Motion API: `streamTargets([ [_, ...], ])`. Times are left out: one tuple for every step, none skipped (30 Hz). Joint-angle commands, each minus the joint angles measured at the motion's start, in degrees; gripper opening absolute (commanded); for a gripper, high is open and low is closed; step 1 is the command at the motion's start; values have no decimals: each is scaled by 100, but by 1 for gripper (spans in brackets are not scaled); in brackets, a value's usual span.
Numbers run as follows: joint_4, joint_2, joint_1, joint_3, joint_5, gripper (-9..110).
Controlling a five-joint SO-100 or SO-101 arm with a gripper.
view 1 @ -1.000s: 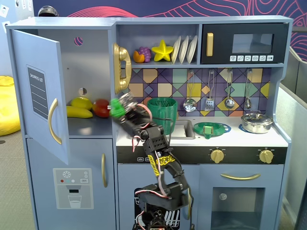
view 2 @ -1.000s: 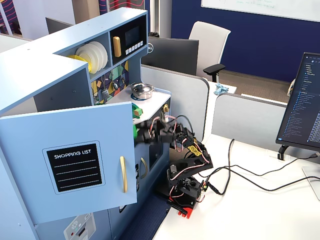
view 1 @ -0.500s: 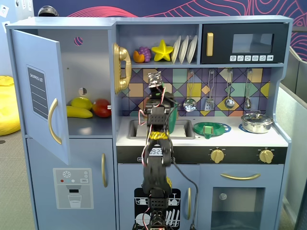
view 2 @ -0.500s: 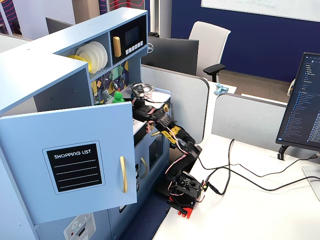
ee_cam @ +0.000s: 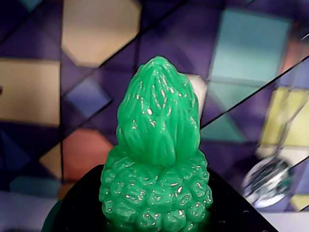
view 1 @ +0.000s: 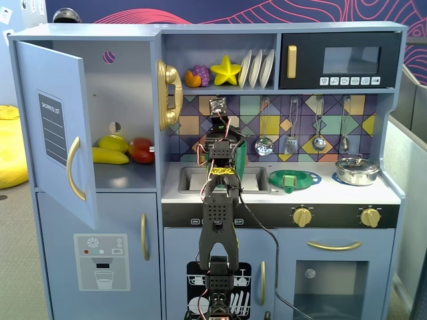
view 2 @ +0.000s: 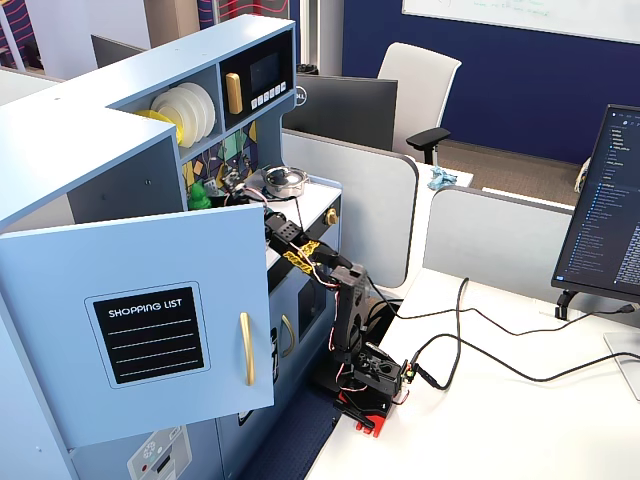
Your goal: Pick up the green pineapple from the left cabinet and place it in the green recipient
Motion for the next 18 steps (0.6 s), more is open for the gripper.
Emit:
streamTargets([
  [-246, 9, -9, -483, 299, 23],
  [-281, 0, -18, -483, 422, 27],
  [-272, -9, -18, -492, 475, 31],
  [-229, -9, -18, -492, 396, 31],
  [-229, 0, -18, -466, 369, 31],
  [-193, 9, -26, -466, 369, 31],
  [-158, 26, -26, -457, 369, 31],
  [-158, 35, -35, -457, 360, 31],
  [-158, 53, -35, -448, 334, 31],
  [-158, 70, -35, -448, 325, 31],
  [-149, 105, -44, -439, 325, 30],
  [-132, 202, -53, -378, 299, 30],
  [-97, 378, -70, -237, 255, 30],
  [-70, 659, -97, 18, 185, 30],
  [-26, 1028, -132, 352, 132, 29],
  [149, 1450, -158, 703, 62, 28],
  [369, 1916, -176, 1099, 18, 27],
  [492, 2373, -202, 1564, -9, 27],
])
